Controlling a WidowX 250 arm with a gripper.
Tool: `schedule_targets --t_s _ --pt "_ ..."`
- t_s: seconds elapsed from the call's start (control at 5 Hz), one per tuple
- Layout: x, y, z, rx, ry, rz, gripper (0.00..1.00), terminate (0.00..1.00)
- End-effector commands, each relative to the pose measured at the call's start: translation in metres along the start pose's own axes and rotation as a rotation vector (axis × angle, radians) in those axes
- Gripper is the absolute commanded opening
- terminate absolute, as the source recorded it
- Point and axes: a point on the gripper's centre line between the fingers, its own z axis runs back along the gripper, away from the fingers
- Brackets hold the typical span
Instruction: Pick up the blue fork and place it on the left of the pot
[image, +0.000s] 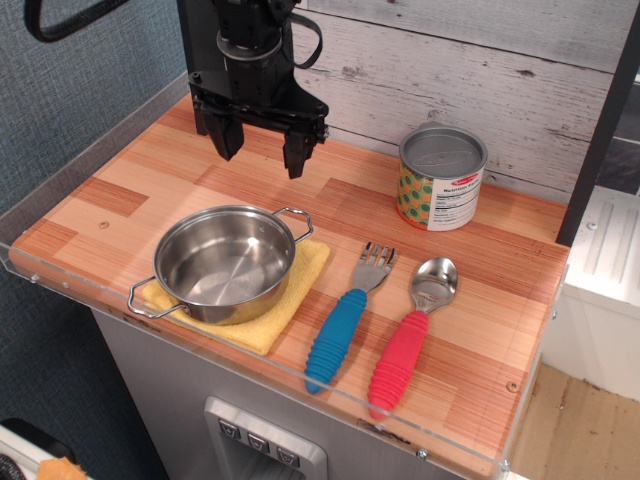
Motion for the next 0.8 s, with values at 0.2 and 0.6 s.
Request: schedule_targets --t_s 0.2,0.6 --pt "-0.015 -0.053 0.029 -0.078 -0.041 -0.083 1.00 0.00" --pt "-0.039 -0.086 0.039 -0.156 -0.003 -0.158 1.00 0.00"
